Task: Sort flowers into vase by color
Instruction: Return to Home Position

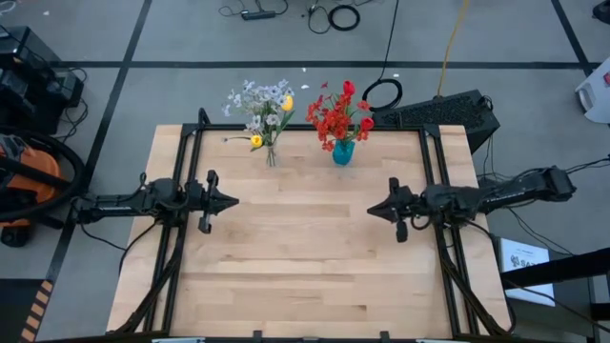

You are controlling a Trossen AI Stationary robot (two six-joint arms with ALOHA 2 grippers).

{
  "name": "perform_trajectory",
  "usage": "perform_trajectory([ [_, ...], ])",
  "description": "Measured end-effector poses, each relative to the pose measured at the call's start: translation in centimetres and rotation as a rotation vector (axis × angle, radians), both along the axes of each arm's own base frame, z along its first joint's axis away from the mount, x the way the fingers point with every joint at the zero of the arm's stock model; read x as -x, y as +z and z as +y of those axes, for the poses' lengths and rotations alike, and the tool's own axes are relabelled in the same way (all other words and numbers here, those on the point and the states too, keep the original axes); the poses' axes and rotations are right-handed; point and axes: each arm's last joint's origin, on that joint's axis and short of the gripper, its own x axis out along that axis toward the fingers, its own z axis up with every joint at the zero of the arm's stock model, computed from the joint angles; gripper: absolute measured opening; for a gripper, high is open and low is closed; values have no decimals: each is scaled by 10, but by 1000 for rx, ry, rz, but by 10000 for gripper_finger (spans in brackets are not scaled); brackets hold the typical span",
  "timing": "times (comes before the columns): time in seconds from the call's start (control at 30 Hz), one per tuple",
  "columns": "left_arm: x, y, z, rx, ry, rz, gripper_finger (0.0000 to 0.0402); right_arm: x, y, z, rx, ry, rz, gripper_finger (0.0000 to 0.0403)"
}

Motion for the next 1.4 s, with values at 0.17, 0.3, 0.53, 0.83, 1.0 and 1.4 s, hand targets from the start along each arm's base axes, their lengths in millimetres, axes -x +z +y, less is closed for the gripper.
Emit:
perform_trajectory([
  [0.17,0,0,0,0,0,-1,20,17,1,-2,24,4,-41,0],
  [0.3,0,0,0,0,0,-1,20,29,5,-2,56,53,-79,0],
  [0.53,0,0,0,0,0,-1,20,43,14,-2,105,118,-216,0],
  [0.83,0,0,0,0,0,-2,20,49,-6,-2,65,132,-280,0],
  [1.0,0,0,0,0,0,-1,20,48,-7,-4,16,70,-266,0],
  [1.4,0,0,0,0,0,0,20,48,-6,-4,15,75,-269,0],
])
